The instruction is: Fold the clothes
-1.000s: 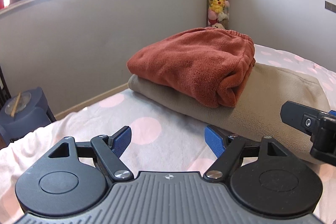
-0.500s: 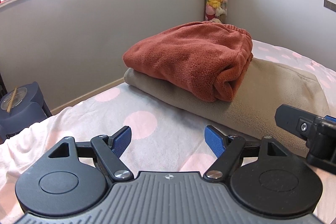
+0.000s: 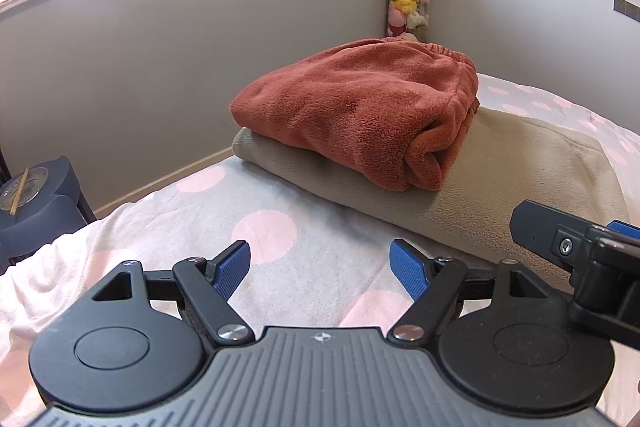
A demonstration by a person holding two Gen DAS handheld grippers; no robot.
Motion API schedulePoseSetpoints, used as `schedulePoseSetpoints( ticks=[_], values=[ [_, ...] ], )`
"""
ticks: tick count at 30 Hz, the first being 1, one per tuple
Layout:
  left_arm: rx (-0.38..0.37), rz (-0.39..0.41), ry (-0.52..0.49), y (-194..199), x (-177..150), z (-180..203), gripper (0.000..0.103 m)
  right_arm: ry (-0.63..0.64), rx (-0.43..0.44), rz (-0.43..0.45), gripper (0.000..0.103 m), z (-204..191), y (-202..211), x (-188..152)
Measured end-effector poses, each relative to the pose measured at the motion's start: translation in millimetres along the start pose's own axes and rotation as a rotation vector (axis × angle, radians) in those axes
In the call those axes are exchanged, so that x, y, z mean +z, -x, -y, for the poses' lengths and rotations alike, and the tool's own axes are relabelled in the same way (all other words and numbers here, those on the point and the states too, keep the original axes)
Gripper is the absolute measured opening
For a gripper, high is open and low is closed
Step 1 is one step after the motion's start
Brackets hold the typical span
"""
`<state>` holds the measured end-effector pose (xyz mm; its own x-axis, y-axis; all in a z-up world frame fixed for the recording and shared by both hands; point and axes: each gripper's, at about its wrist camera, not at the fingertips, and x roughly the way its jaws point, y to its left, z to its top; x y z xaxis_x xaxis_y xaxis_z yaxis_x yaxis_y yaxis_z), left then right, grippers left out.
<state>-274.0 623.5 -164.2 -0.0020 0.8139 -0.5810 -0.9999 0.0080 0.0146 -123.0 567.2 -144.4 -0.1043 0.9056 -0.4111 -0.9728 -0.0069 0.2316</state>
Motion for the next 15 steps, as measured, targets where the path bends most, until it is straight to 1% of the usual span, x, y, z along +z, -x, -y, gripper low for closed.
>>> schedulePoseSetpoints(
  ticks=[15],
  values=[
    [0.008,0.004,0.0,0.8,0.9,-4.4,0.076,-0.03,0.01,0.004,0.099,-1.8,-1.8,-2.2]
  ],
)
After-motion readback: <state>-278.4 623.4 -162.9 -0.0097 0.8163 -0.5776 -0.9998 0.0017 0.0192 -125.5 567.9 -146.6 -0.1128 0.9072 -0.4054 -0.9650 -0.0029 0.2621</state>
